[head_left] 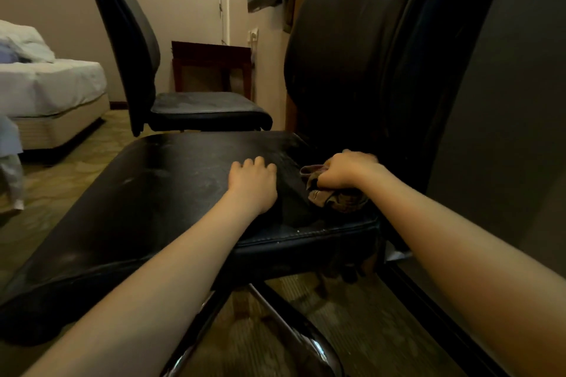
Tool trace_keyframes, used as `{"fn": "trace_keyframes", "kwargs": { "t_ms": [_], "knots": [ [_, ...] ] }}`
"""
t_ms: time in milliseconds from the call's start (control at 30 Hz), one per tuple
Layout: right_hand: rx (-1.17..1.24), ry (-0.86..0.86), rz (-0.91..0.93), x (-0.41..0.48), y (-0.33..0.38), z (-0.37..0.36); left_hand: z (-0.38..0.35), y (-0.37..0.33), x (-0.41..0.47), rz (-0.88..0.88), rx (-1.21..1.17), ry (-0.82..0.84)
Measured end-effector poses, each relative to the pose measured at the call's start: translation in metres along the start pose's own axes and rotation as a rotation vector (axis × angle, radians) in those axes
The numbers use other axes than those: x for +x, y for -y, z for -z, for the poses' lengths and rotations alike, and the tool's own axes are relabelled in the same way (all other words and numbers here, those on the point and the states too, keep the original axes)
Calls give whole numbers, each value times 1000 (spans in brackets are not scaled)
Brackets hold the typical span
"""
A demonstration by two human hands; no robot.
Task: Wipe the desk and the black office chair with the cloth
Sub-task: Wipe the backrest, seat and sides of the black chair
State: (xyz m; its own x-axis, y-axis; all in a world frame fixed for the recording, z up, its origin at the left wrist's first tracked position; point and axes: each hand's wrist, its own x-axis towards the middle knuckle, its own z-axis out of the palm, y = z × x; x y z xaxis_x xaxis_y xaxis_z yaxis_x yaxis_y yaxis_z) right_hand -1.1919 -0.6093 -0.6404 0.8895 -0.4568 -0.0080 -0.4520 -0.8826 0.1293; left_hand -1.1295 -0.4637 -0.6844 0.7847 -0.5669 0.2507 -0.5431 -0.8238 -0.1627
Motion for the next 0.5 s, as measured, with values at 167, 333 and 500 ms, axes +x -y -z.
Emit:
{"fn": "trace_keyframes", "kwargs": {
  "t_ms": [167, 333, 500],
  "knots": [
    [173, 95, 80, -7, -13, 1, -14, -9, -29, -4, -154, -44],
    [282, 158, 87, -23, -26, 3, -16, -5, -27, 25, -130, -17],
    [149, 336, 105, -47, -37, 21, -15, -7, -31, 35, -126, -1]
  ]
}}
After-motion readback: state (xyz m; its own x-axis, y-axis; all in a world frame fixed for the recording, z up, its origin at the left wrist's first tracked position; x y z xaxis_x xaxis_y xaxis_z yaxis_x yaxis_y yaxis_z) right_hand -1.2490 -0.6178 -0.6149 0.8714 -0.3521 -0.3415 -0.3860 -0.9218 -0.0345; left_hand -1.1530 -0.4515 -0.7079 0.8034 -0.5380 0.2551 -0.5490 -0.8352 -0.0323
